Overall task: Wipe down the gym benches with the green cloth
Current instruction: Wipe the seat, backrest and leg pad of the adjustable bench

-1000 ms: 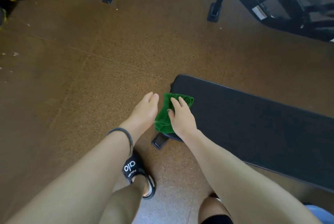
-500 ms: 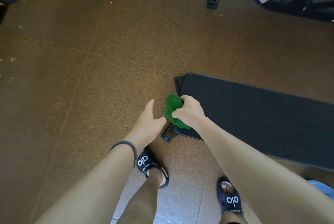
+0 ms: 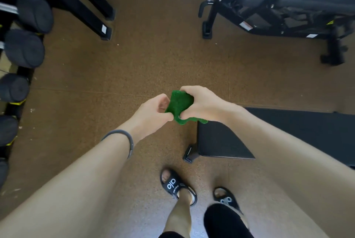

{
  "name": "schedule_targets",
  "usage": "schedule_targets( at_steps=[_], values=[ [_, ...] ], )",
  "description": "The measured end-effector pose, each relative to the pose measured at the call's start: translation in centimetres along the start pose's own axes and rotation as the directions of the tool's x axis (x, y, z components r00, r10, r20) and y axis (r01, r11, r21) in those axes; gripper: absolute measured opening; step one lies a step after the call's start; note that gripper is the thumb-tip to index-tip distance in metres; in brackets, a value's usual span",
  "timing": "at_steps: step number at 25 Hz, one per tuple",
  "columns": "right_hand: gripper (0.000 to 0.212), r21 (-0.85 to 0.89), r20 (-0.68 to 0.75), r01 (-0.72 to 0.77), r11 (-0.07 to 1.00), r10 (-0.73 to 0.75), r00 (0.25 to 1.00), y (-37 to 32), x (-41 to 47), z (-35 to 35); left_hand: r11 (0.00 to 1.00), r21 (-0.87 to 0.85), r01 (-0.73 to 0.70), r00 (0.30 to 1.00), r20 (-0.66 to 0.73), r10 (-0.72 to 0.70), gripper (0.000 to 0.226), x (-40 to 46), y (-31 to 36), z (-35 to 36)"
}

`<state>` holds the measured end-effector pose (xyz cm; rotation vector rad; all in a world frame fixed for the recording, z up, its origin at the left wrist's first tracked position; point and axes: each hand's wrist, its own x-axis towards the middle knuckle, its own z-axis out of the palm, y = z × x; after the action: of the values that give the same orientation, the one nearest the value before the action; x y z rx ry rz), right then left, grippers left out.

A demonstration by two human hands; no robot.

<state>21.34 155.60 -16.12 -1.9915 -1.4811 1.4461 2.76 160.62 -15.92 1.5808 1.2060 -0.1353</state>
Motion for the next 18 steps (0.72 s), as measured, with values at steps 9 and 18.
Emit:
schedule_targets(
  at_steps=[9, 18],
  values=[
    [0.036, 0.429, -0.126, -0.057, 0.902, 0.122, 0.984, -3.5, 2.5, -9.7, 0.99, -0.128, -0.059, 0.997, 0.045, 0.065, 0.017, 3.2, 10.6, -7.4],
    [0.032, 0.713, -0.124, -0.078, 0.697, 0.234, 0.964, -2.1, 13.3, -18.9, 0.998, 0.063, -0.021, 0.984, 0.18, 0.01, 0.009, 18.2, 19.8, -14.5]
  ],
)
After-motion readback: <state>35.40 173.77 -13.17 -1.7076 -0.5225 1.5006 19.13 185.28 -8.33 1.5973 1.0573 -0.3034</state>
